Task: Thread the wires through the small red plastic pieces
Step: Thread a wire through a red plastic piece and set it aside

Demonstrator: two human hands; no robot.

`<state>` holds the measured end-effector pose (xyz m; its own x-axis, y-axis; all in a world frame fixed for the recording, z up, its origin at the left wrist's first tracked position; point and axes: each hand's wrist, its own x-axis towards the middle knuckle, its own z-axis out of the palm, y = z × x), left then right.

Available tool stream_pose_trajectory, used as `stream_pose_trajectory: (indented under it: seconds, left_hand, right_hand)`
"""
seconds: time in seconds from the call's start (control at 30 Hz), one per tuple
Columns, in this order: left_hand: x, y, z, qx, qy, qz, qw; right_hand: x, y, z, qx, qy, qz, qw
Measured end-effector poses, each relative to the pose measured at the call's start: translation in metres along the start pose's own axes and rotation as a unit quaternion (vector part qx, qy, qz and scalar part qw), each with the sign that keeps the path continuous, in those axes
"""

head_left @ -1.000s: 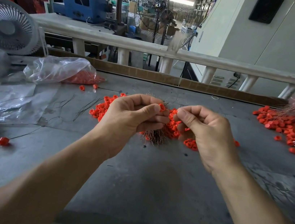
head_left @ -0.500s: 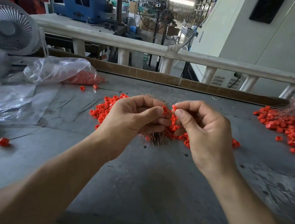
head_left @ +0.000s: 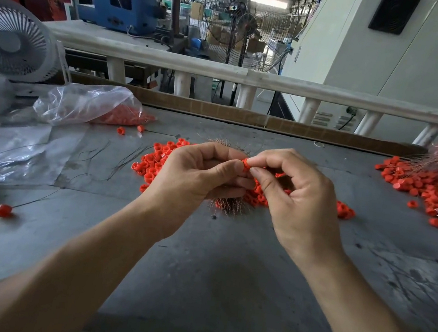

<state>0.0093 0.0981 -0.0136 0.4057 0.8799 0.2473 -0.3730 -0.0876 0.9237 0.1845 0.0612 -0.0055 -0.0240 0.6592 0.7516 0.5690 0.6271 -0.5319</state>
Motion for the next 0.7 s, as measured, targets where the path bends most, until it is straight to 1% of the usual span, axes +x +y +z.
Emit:
stream_pose_trajectory:
  seconds: [0.23, 0.4, 0.6, 0.7]
  left_hand:
    - [0.0005, -0.0010, -0.0026, 0.005, -0.003, 0.003, 1.000]
    - [-0.0002, -0.0005, -0.0023, 0.010, -0.008, 0.003, 1.000]
    - [-0.0010, 0.0008, 0.0003, 0.035, 0.001, 0.017, 0.999]
    - [-0.0018, 0.0011, 0.0015, 0.049, 0.008, 0.025, 0.998]
  right_hand:
    - [0.0007, 0.0022, -0.0009, -0.008, -0.007, -0.002, 1.000]
    - [0.0001, 0.0037, -0.0009, -0.005, 0.005, -0.008, 1.000]
    - [-0.0016, 0.0027, 0.0033, 0.067, 0.017, 0.057, 0.996]
    - [-0.0019, 0.0031, 0.0035, 0.077, 0.017, 0.062, 0.995]
